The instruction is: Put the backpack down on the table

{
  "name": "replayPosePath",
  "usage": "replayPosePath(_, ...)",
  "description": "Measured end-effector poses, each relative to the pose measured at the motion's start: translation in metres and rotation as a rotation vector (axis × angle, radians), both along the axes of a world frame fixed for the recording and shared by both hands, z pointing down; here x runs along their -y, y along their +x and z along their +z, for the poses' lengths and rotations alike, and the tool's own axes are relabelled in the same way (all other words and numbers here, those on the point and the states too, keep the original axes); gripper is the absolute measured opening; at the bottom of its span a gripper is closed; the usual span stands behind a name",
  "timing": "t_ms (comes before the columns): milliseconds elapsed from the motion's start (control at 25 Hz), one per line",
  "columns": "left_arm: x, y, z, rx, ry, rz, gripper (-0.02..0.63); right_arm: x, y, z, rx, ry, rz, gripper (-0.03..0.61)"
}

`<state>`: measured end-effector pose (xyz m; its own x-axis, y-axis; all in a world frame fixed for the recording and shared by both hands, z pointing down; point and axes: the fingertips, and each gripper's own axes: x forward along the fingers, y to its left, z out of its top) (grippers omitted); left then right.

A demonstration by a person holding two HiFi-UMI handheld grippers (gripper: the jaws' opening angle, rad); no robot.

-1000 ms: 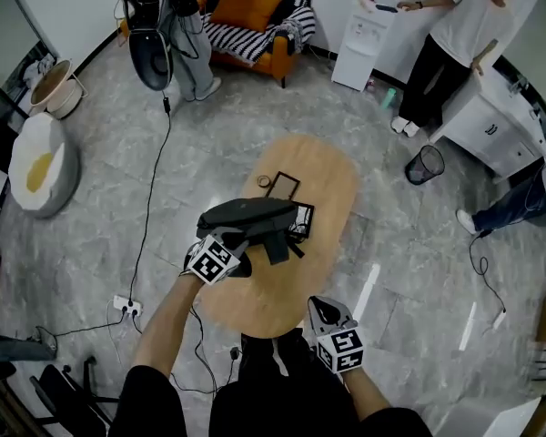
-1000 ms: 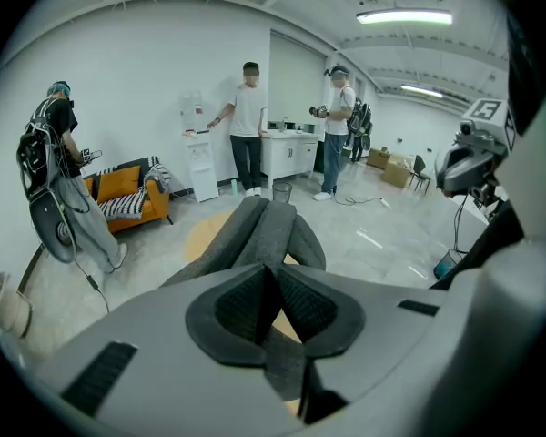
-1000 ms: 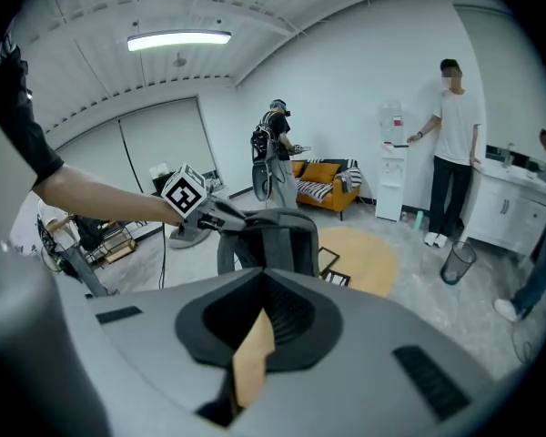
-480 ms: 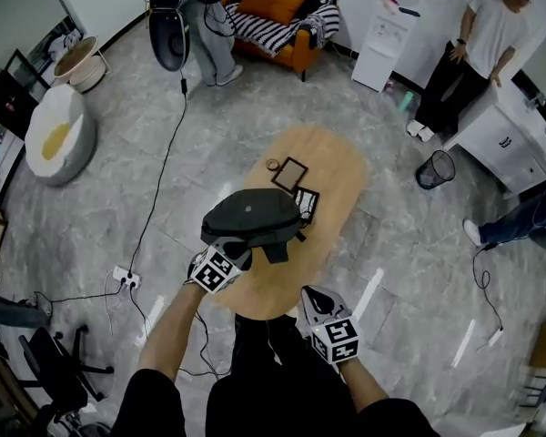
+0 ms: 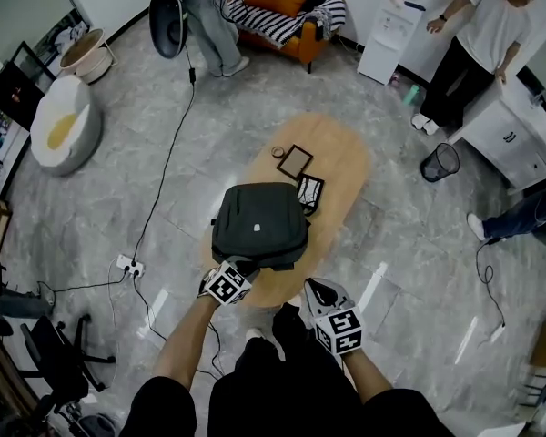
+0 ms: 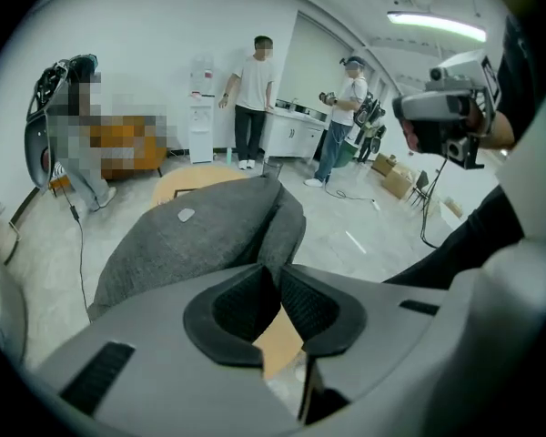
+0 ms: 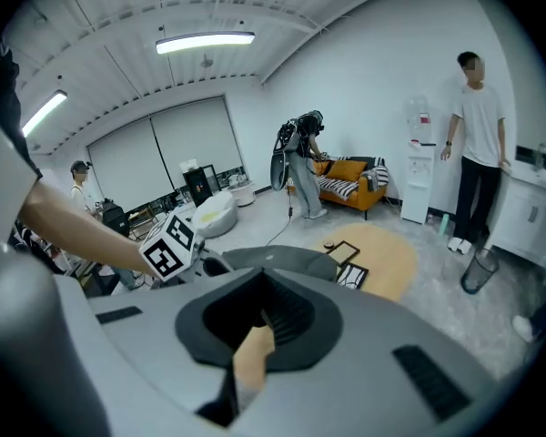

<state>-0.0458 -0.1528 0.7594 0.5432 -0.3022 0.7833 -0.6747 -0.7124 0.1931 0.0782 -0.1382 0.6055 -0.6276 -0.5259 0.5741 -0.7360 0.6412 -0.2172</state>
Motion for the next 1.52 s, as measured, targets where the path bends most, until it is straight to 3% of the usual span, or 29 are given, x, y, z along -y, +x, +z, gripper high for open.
replayPosePath(160, -0.038, 0.01, 0.033, 0.008, -0.056, 0.027, 0.072, -0.017, -0.002, 0.005, -0.011, 0.001, 0.02, 0.009)
replayPosePath(280, -0.071, 0.02, 0.044, -0.029, -0.105, 0.031, 0.093, -0.04, -0.001, 0.01, -0.013, -0.009, 0.045, 0.009)
replayPosePath(320, -0.08, 0.023, 0.042, -0.056, -0.113, 0.01, 0.066, -0.049, -0.001, 0.01, -0.014, -0.012, 0.052, 0.009)
replayPosePath(440, -0.101, 0.023, 0.036, -0.141, -0.115, -0.095, 0.064, -0.076, -0.005, 0.013, -0.019, -0.024, 0.062, 0.009)
replayPosePath(680, -0.132, 0.018, 0.003, -0.229, -0.026, -0.286, 0.037, -0.12, -0.019, 0.019, -0.004, -0.028, 0.06, 0.009)
replayPosePath(960, -0.156, 0.01, -0.045, -0.24, 0.08, -0.405, 0.018, -0.147, -0.044, -0.001, 0.033, 0.042, 0.057, 0.009)
replayPosePath(1120, -0.167, 0.009, -0.064, -0.232, 0.123, -0.426, 0.018, -0.161, -0.05, -0.006, 0.036, 0.07, 0.057, 0.009)
replayPosePath(1320, -0.178, 0.006, -0.092, -0.279, 0.153, -0.535, 0.018, -0.175, -0.05, -0.011, 0.04, 0.101, 0.067, 0.008)
replayPosePath(1520, -0.191, 0.008, -0.115, -0.247, 0.231, -0.58, 0.018, -0.179, -0.049, -0.021, 0.048, 0.125, 0.084, 0.008)
